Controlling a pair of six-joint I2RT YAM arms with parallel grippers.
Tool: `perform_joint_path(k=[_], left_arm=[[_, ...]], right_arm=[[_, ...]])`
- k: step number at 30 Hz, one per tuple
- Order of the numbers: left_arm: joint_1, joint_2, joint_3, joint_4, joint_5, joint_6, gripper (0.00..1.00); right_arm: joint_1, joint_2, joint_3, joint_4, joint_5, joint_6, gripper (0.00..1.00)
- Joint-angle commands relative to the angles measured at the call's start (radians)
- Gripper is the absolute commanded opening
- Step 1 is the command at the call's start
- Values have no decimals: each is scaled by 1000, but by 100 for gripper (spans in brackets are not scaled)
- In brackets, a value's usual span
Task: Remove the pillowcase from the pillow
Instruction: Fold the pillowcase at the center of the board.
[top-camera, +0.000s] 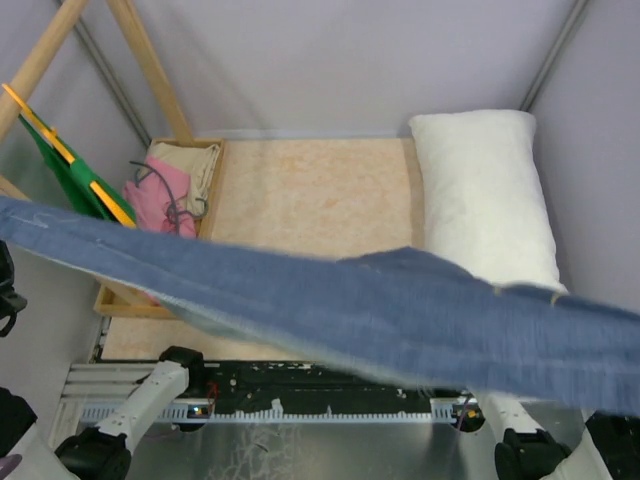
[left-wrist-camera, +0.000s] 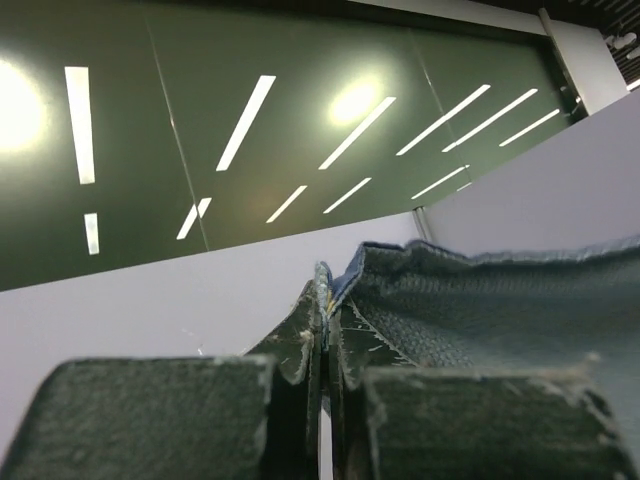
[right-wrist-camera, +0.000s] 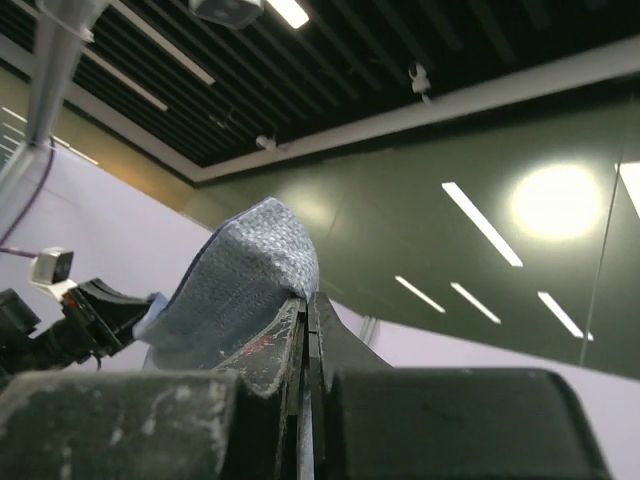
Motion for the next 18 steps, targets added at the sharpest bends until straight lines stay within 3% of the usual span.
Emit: perform_joint_path(k=[1, 9, 13, 18], left_arm=[[11, 30, 32, -29, -21, 31, 0], [11, 129, 67, -126, -150, 108, 0], [12, 260, 69, -226, -274, 162, 0], [11, 414, -170, -150, -370, 190, 0]], right_arm=[[2, 38, 15, -40, 23, 23, 0], [1, 100, 42, -143, 80, -11, 0], [1, 150, -55, -162, 122, -13, 0], [2, 222, -327, -93, 170, -21, 0]])
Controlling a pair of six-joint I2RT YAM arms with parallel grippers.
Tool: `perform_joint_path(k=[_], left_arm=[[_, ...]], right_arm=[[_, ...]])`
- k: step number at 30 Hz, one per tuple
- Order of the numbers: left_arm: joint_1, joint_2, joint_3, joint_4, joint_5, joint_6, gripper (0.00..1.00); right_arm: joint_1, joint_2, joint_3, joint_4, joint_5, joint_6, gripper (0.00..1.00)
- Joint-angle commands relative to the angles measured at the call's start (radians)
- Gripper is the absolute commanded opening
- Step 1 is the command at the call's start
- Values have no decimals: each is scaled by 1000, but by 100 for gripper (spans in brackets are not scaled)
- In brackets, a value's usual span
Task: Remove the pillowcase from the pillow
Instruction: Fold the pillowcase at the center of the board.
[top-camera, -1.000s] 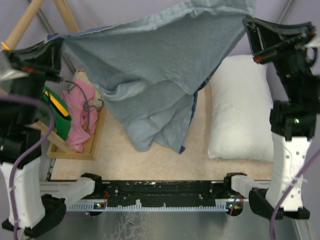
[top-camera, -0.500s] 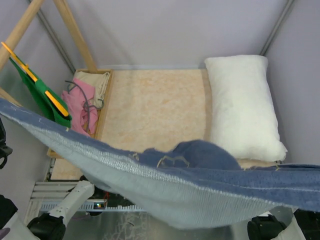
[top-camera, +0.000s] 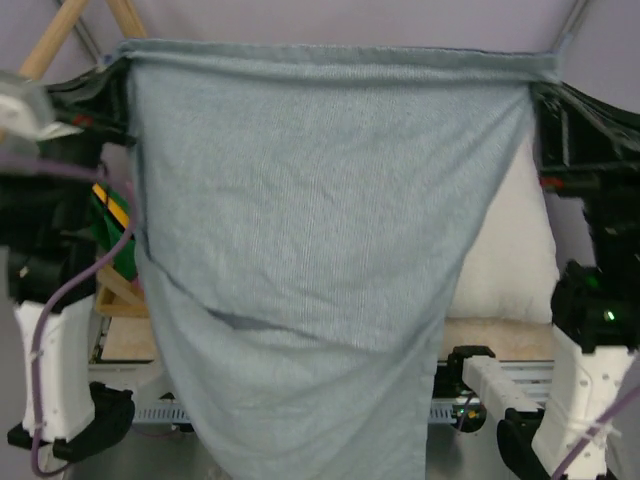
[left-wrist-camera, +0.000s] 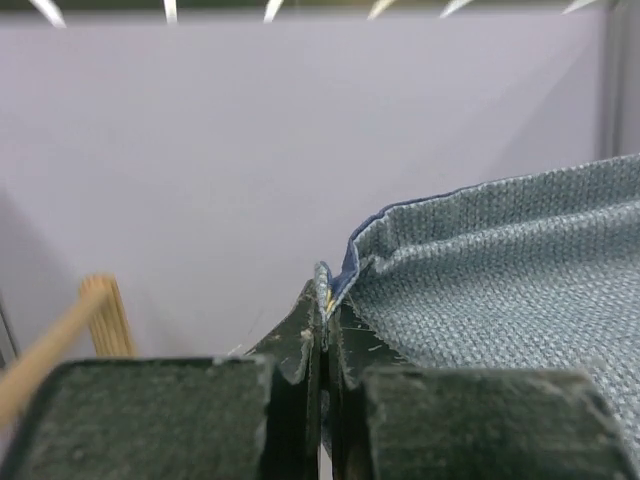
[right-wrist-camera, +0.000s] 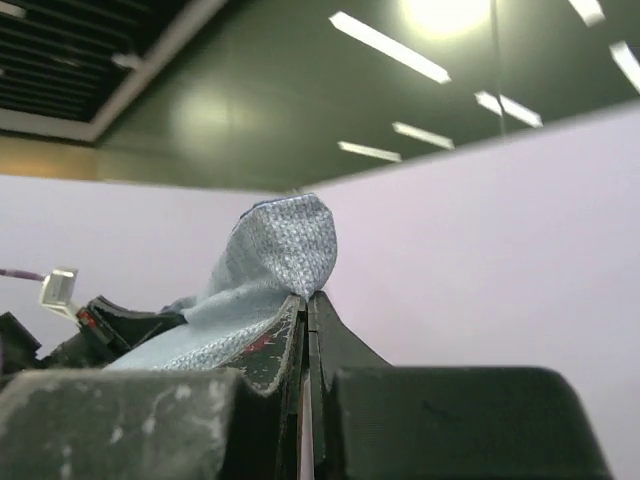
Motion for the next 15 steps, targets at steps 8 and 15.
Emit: perform_joint_path(k=[8, 15], left_arm=[[8, 432, -598, 315, -214, 12, 0], [6, 837, -528, 517, -271, -21, 0]], right_arm=[[31, 382, -654, 262, 121, -95, 0], [37, 846, -500, 334, 146, -212, 0]])
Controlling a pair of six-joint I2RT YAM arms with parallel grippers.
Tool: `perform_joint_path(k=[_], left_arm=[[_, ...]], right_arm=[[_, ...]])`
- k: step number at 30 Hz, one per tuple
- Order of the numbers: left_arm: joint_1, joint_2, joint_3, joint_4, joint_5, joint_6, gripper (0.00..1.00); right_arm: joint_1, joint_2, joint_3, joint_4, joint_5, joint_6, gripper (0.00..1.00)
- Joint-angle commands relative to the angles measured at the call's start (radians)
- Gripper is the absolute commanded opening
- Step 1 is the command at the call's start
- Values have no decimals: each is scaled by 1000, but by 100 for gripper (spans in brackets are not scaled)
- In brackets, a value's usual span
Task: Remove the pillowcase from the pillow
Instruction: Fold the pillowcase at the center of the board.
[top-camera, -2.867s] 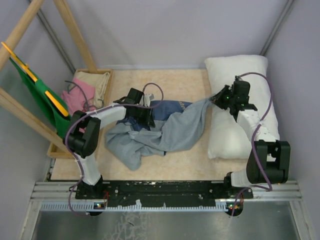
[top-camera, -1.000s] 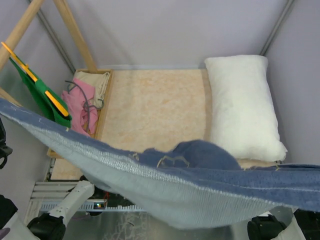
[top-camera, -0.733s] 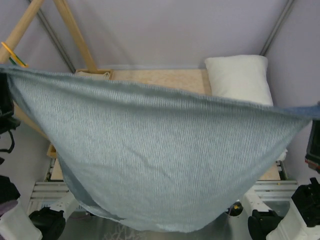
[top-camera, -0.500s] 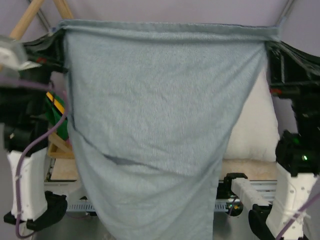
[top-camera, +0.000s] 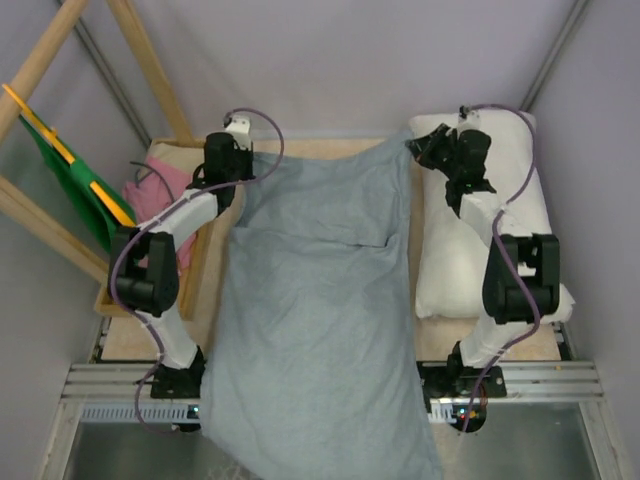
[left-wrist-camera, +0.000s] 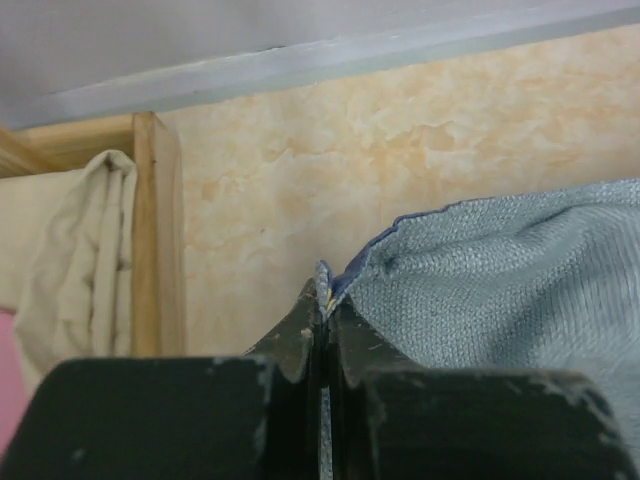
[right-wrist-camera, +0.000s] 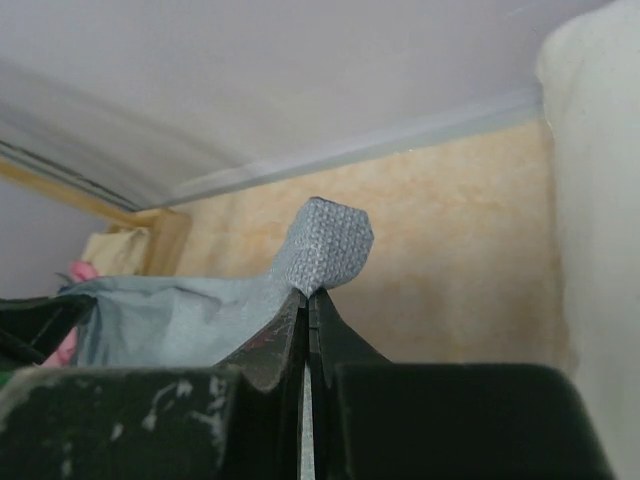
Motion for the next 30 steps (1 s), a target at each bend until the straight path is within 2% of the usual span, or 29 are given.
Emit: perform_joint_path(k=[1, 7, 11, 16, 21, 30], left_arm=[[5, 171, 168, 230, -81, -6, 0], [7, 351, 530, 191, -95, 82, 0], [7, 416, 671, 200, -79, 148, 0], [7, 400, 623, 250, -84, 192, 0], [8, 320, 433, 359, -90, 195, 0], [8, 284, 386, 370, -129, 217, 0]], right_arm=[[3, 211, 265, 141, 18, -117, 0], [3, 464, 700, -21, -19, -176, 0], [2, 547, 893, -110, -59, -214, 0], [1, 494, 819, -61, -80, -225, 0], [1, 395, 616, 81, -89, -213, 0], [1, 347, 560, 65, -90, -228, 0]])
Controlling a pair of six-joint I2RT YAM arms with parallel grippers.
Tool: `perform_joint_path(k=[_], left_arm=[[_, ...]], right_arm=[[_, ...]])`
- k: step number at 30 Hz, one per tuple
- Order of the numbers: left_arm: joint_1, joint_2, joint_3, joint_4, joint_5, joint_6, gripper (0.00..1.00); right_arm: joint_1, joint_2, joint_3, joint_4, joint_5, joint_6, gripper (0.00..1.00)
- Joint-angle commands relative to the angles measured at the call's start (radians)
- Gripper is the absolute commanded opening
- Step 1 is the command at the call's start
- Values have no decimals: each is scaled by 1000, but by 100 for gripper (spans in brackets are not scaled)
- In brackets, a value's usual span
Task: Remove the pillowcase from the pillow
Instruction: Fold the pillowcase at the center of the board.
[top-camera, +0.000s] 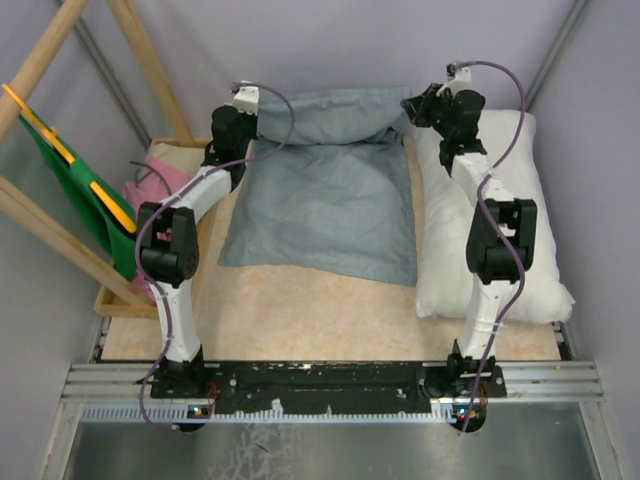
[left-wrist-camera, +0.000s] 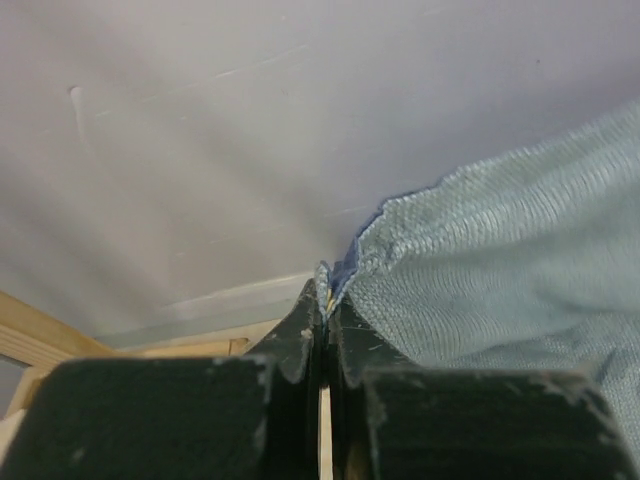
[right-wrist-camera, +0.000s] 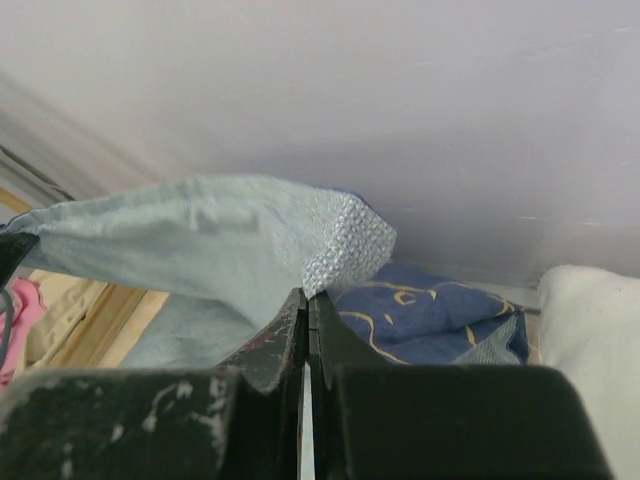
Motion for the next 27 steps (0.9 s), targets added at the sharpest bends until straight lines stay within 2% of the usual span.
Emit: perform_joint_path(k=[1, 15, 27], left_arm=[[4, -78, 2, 76, -28, 27, 0], [30, -75, 79, 20, -80, 60, 0], [78, -150, 82, 26, -82, -22, 0]], right_arm=[[1, -121, -19, 86, -3, -31, 0], [-14, -177, -56, 78, 11, -32, 0], [-26, -252, -64, 77, 39, -19, 0]])
